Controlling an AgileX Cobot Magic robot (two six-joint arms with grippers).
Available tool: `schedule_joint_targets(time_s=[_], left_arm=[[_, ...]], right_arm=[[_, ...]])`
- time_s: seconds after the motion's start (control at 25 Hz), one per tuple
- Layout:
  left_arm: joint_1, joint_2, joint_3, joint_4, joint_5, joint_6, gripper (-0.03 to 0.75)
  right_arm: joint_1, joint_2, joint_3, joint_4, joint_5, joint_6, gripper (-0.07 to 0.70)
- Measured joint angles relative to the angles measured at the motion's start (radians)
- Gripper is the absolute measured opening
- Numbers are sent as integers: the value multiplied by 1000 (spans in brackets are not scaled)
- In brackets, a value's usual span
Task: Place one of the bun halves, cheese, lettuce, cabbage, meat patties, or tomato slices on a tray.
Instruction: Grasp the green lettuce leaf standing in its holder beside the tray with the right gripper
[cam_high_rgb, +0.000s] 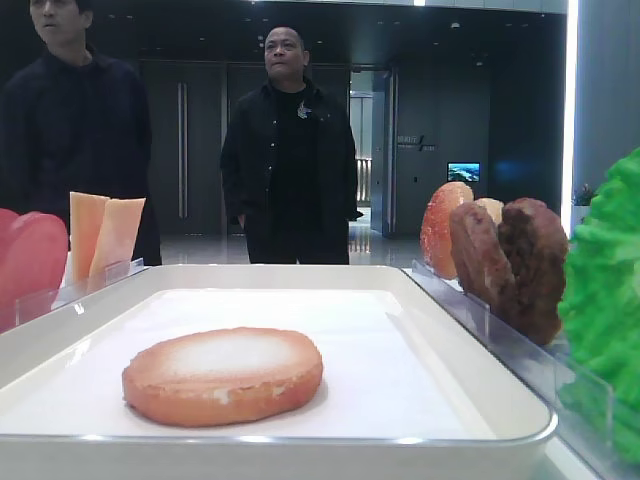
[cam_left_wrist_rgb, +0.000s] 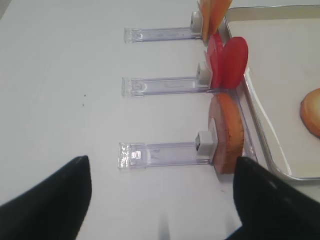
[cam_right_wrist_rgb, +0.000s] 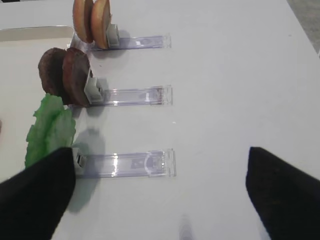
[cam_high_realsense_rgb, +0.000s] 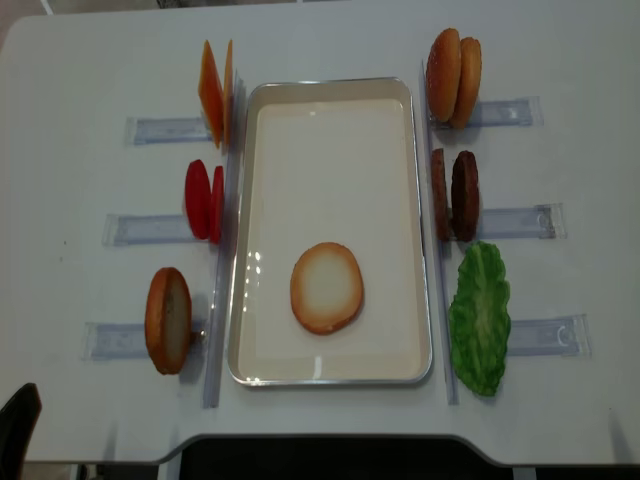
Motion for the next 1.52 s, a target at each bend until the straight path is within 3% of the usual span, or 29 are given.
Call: schedule_joint_targets(time_s=[0.2,0.6,1.2,1.52], left_arm=[[0,0,0,0,0,0,692],[0,0,0,0,0,0,692],[0,0,0,0,0,-2,692],[0,0,0,0,-1,-3,692]], right_arm=[[0,0,1,6,0,4,654],[0,0,1,7,0,7,512],[0,6,-20,11,2,18,449],[0,252,-72,47,21,18,437]])
